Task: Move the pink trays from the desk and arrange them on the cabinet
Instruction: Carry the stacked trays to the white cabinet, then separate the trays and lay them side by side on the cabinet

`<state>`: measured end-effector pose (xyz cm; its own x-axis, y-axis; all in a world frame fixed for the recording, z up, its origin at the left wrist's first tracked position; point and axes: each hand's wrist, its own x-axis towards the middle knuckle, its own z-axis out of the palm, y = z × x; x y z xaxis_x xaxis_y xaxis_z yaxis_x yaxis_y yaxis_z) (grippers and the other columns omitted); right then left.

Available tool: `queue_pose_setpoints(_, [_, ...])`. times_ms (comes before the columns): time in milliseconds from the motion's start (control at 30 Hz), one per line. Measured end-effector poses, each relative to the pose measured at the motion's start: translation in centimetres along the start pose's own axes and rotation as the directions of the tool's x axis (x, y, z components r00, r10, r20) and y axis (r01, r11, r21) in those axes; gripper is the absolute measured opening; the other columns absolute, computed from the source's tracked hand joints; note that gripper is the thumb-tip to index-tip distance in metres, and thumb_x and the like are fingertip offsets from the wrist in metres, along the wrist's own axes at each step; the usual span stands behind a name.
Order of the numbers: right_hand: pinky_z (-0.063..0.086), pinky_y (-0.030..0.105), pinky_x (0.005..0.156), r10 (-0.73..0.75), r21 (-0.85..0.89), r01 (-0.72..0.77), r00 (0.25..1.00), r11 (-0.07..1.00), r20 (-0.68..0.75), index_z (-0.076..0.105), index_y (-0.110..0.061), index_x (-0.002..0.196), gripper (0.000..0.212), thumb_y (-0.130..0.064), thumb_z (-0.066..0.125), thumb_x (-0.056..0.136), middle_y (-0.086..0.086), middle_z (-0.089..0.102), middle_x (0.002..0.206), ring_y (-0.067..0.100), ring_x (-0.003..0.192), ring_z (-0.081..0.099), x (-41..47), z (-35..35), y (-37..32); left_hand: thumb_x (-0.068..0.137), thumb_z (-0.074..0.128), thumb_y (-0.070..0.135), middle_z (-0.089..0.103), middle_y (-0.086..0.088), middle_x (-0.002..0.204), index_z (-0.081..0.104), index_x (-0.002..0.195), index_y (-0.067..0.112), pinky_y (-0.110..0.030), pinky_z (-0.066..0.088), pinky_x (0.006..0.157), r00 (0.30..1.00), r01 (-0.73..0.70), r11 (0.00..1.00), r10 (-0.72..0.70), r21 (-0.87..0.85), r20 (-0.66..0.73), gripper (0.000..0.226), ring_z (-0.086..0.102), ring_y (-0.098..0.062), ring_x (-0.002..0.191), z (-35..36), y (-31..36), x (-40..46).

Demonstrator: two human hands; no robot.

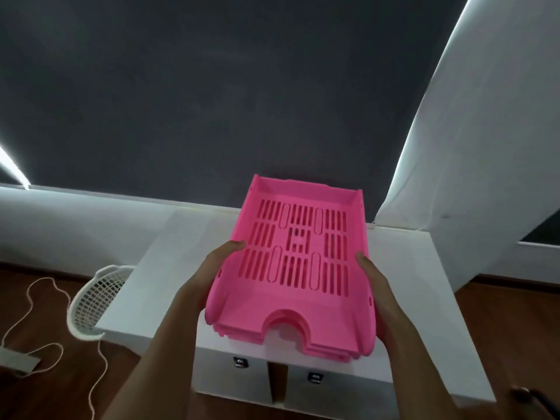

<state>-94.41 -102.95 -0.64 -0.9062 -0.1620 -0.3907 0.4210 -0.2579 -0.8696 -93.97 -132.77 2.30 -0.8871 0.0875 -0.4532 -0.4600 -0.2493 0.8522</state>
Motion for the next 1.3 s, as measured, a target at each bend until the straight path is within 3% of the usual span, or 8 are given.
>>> queue_pose_setpoints(100, [0.053,0.046,0.085,-0.021,-0.003,0.021,0.999,1.000,-0.033,0.065,-0.013,0.128,0.048,-0.048,0.048,0.098,0.014,0.076,0.110,0.030,0.096,0.074,0.7,0.8,-0.2,0.089,0.059,0.028,0.078,-0.017,0.091,0.076,0.102,0.010,-0.035,0.058,0.069,1.000,-0.010,1.000,0.011,0.015,-0.017,0.028,0.074,-0.027,0.069,-0.9,0.6,2.1])
queue_pose_setpoints(300, [0.056,0.038,0.072,-0.031,0.009,0.032,0.998,0.999,-0.063,0.070,-0.016,0.111,0.038,-0.046,0.049,0.098,0.009,0.076,0.093,0.023,0.080,0.074,1.3,1.5,-1.0,0.089,0.055,0.039,0.073,-0.015,0.095,0.069,0.119,0.009,-0.040,0.056,0.073,0.998,0.013,0.996,-0.018,0.087,0.059,0.044,0.070,-0.030,0.079,-1.8,0.8,3.6])
queue_pose_setpoints(500, [0.055,0.057,0.092,-0.127,-0.088,0.115,0.982,0.989,-0.143,0.069,-0.020,0.123,0.031,-0.031,0.057,0.096,0.016,0.075,0.115,0.039,0.104,0.072,0.7,1.5,-1.6,0.095,0.052,0.015,0.074,-0.013,0.114,0.063,0.129,0.023,-0.050,0.058,0.084,0.979,-0.204,0.956,0.194,0.209,0.068,0.036,0.072,-0.036,0.099,-1.8,1.2,2.8])
queue_pose_setpoints(767, [0.060,0.041,0.072,-0.261,-0.242,0.205,0.937,0.949,-0.233,0.072,-0.025,0.110,0.025,-0.015,0.052,0.099,0.005,0.081,0.094,0.025,0.082,0.078,-2.4,0.8,-4.6,0.097,0.053,0.013,0.074,-0.014,0.110,0.061,0.127,0.013,-0.039,0.061,0.073,0.919,-0.392,0.895,0.371,0.214,0.135,0.031,0.075,-0.030,0.093,2.8,3.2,0.2])
queue_pose_setpoints(867, [0.058,0.040,0.073,-0.265,-0.257,0.194,0.924,0.947,-0.276,0.072,-0.022,0.114,0.024,-0.016,0.054,0.099,0.005,0.081,0.092,0.024,0.079,0.078,-3.7,-2.7,-5.8,0.094,0.060,0.022,0.074,-0.002,0.118,0.055,0.134,0.023,-0.042,0.059,0.085,0.907,-0.416,0.878,0.380,0.237,0.184,0.040,0.073,-0.022,0.104,6.4,2.6,0.1])
queue_pose_setpoints(1100, [0.057,0.054,0.085,-0.237,-0.351,0.114,0.913,0.929,-0.333,0.070,-0.028,0.116,0.023,-0.023,0.055,0.098,0.009,0.079,0.102,0.032,0.089,0.077,-7.7,-13.5,-7.8,0.069,0.065,0.076,0.039,0.009,0.157,0.028,0.148,0.045,-0.054,0.033,0.115,0.931,-0.355,0.832,0.275,0.427,0.238,0.093,0.039,-0.015,0.144,16.4,-2.5,2.2])
queue_pose_setpoints(1200, [0.055,0.040,0.074,-0.267,-0.440,0.092,0.897,0.893,-0.353,0.069,-0.030,0.110,0.022,-0.022,0.051,0.101,-0.003,0.080,0.090,0.017,0.076,0.078,-9.1,-17.3,-8.3,0.074,0.062,0.072,0.018,0.011,0.166,0.012,0.153,0.044,-0.051,0.023,0.119,0.942,-0.325,0.822,0.236,0.467,0.240,0.097,0.023,-0.015,0.150,20.7,-3.9,2.4])
queue_pose_setpoints(1300, [0.058,0.039,0.070,-0.280,-0.484,0.068,0.881,0.872,-0.381,0.070,-0.029,0.107,0.022,-0.020,0.051,0.101,0.005,0.080,0.088,0.024,0.076,0.077,-9.5,-20.6,-8.5,0.074,0.062,0.071,0.009,0.014,0.166,0.003,0.154,0.044,-0.051,0.022,0.119,0.950,-0.294,0.825,0.194,0.483,0.246,0.103,0.018,-0.016,0.151,23.8,-5.2,3.0])
